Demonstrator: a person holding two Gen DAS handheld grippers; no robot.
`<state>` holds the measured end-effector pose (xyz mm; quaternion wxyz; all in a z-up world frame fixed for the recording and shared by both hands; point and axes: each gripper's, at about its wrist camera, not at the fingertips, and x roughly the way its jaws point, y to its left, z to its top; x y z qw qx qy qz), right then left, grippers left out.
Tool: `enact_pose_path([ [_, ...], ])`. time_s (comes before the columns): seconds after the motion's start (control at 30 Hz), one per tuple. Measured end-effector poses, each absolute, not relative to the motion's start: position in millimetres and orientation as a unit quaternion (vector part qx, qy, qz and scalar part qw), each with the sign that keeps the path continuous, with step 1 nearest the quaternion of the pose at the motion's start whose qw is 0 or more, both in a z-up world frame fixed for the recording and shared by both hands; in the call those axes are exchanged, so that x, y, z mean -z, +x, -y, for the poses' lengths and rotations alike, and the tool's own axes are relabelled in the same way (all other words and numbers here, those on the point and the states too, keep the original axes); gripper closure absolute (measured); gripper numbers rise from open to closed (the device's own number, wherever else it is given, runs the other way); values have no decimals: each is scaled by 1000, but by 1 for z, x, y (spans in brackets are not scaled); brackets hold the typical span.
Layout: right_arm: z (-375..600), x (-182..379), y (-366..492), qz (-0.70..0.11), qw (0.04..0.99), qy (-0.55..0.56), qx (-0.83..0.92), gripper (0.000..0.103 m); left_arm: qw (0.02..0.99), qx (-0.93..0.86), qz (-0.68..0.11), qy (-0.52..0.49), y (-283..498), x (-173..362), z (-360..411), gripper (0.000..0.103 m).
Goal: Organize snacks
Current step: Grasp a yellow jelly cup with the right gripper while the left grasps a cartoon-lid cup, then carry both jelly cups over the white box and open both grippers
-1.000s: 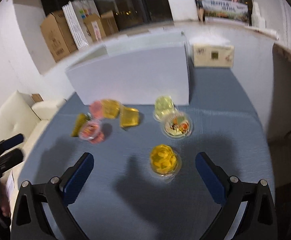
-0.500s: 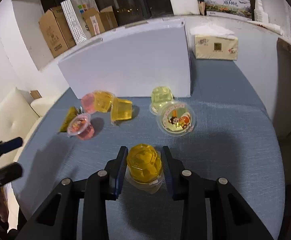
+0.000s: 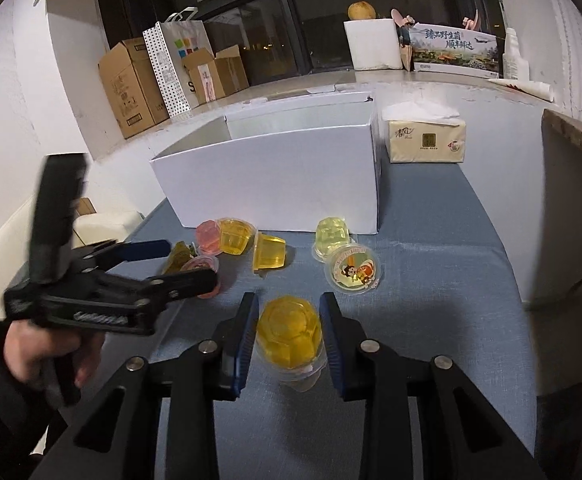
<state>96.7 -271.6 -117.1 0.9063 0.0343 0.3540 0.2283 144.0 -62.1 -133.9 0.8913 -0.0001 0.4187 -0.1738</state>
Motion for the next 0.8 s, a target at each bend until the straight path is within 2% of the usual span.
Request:
enact_pose_path([
  [0.1,272,120,98,-357,904,36,-233,69,891,175,-417,36,148,139,65,7],
  [0.2,271,121,98,-358,903,37,-236,69,890,177,-411,84,147,138,70,28],
  [0.23,270,120,97,-357,903,38,-238,69,888,186,-410,93,147,137,70,40],
  [0.27,270,120,97,-356,903,37,-238,69,885,196,-411,99,148,136,71,43],
  [0.53,271,121,96,-356,902,39,-241,69,853,234,-435,171,158,147,91,43],
  [0.57,271,120,95,-355,902,39,-241,69,853,235,-436,168,158,147,91,44],
  [0.6,272,119,94,-354,903,39,-241,69,853,238,-436,159,158,147,91,51],
  [0.8,272,117,93,-350,904,41,-242,69,863,250,-416,138,138,139,94,52],
])
